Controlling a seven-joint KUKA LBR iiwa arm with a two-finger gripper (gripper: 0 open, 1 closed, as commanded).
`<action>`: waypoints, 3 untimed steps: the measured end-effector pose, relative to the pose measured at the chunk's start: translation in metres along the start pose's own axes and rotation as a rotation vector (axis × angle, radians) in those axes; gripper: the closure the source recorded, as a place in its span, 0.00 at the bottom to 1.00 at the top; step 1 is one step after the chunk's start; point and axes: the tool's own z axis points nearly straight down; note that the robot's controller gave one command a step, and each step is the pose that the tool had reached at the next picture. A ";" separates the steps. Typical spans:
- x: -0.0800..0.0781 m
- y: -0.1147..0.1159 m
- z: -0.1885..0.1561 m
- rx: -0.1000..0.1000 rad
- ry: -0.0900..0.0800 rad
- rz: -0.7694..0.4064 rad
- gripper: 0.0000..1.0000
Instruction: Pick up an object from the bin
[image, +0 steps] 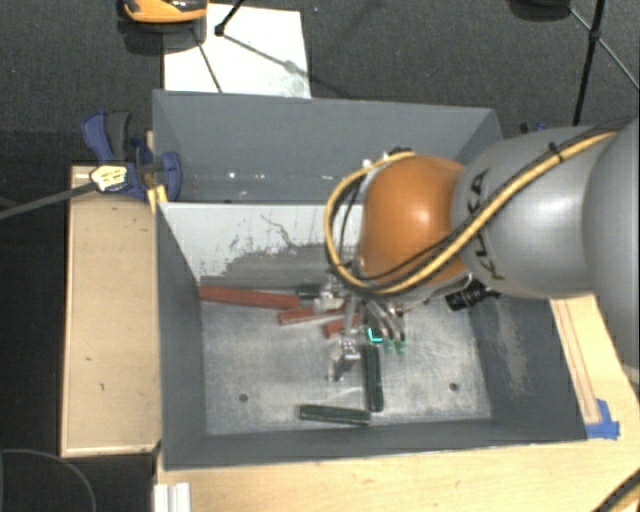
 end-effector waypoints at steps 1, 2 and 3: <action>-0.002 0.000 -0.004 -0.001 -0.008 0.003 0.00; -0.063 -0.021 0.071 -0.006 -0.020 0.084 1.00; -0.063 -0.021 0.071 -0.006 -0.020 0.086 1.00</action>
Offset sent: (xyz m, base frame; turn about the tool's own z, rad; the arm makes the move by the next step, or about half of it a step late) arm 0.0578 -0.0233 -0.0786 0.0886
